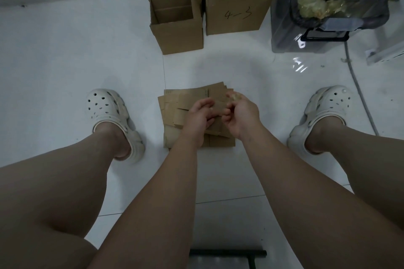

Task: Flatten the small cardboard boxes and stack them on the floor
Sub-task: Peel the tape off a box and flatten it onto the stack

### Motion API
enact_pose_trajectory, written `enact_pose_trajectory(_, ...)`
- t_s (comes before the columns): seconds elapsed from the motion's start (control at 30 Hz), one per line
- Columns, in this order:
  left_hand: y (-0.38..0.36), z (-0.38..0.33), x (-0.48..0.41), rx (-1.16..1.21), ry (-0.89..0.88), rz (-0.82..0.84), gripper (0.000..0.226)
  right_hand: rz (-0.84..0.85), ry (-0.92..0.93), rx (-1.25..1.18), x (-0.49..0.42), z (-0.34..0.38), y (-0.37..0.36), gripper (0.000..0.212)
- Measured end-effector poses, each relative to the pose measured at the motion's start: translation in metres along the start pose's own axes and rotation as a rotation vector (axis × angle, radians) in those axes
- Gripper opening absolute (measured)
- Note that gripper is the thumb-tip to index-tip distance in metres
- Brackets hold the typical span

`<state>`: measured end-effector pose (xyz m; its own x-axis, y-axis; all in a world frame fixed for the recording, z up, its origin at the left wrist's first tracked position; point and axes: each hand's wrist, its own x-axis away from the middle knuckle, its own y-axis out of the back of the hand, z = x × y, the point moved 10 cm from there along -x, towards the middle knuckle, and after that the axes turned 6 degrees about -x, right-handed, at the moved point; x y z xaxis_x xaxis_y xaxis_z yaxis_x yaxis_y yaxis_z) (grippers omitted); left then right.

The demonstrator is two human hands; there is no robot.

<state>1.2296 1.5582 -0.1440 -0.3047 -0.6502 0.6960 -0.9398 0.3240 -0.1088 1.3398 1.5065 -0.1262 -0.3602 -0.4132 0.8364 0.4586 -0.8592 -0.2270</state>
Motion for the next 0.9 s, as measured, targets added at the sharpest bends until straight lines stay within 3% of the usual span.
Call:
enact_pose_trajectory(0.2, 0.000, 0.003, -0.001, 0.005, 0.026, -0.006, 0.033, -0.031, -0.024, 0.218, -0.004, -0.007, 0.000, 0.052)
enact_pose_trajectory(0.23, 0.001, 0.003, -0.001, 0.002, 0.030, -0.006, 0.036, -0.014, -0.028, 0.223, 0.000, -0.008, -0.003, 0.046)
enact_pose_trajectory(0.3, 0.000, 0.004, -0.001, 0.004, 0.033, -0.005, 0.037, 0.025, -0.033, 0.203, 0.003, -0.009, -0.008, 0.009)
enact_pose_trajectory(0.4, 0.001, 0.003, 0.000, 0.008, 0.033, -0.009, 0.035, 0.034, -0.047, 0.144, 0.001, -0.008, -0.004, 0.048)
enact_pose_trajectory(0.5, 0.001, 0.002, 0.001, 0.006, 0.029, -0.014, 0.032, 0.002, -0.007, 0.179, -0.002, -0.003, 0.001, 0.053)
enact_pose_trajectory(0.8, 0.001, 0.002, 0.001, -0.006, 0.018, -0.007, 0.028, 0.068, 0.015, 0.187, -0.004, -0.009, -0.008, 0.016)
enact_pose_trajectory(0.9, 0.001, 0.002, 0.001, -0.002, 0.022, -0.006, 0.028, 0.061, 0.046, 0.190, -0.005, -0.007, -0.006, 0.023)
